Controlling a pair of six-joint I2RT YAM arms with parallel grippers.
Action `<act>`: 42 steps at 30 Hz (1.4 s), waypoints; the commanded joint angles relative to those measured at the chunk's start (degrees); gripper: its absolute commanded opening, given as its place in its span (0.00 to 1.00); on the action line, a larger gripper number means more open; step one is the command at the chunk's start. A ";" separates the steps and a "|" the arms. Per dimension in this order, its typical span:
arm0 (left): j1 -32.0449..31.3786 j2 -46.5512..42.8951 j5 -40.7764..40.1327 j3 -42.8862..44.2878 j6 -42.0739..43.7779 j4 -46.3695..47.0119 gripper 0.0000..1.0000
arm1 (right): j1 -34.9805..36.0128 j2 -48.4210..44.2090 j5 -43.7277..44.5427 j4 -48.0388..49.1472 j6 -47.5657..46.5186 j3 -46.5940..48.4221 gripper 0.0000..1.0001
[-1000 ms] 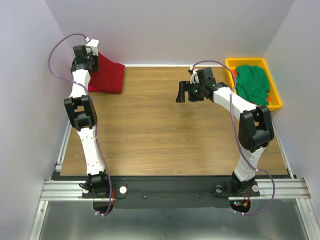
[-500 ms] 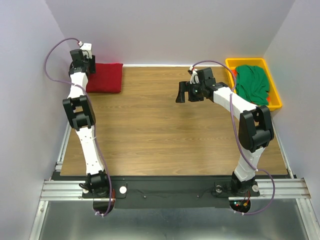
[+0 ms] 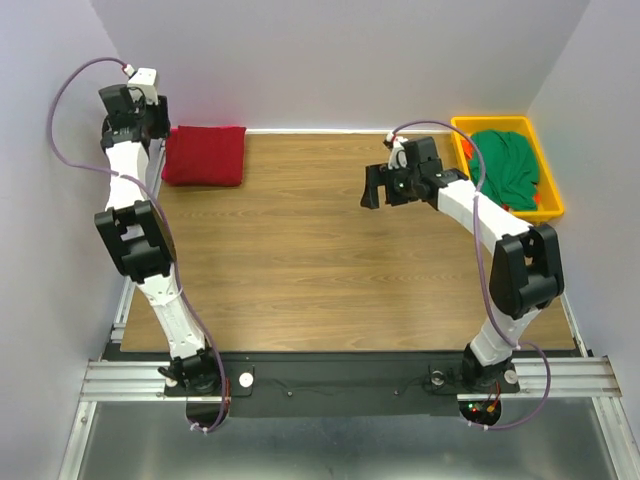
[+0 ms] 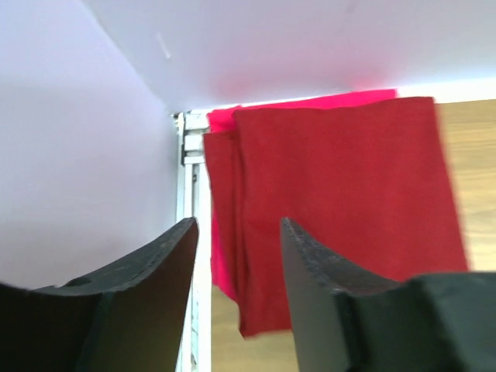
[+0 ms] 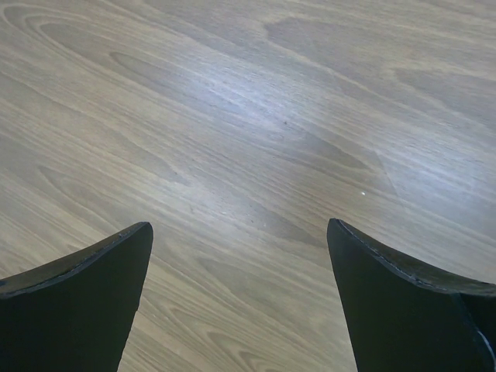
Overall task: Fold and stack the t-shirts
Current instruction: Neatly place the folded tshirt to the corner, then reset both grippers
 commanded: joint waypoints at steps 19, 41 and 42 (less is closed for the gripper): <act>1.44 4.31 -5.15 -7.81 -2.67 -7.42 0.31 | -3.95 -10.61 3.04 -0.15 -4.23 -7.72 1.00; -4.17 -31.88 -0.50 -18.51 2.95 -13.75 0.99 | -15.73 -25.28 8.23 -3.05 -3.80 -8.51 1.00; -6.10 -33.28 -1.12 -20.00 2.96 -13.75 0.99 | -15.90 -25.99 8.23 -3.23 -3.44 -8.86 1.00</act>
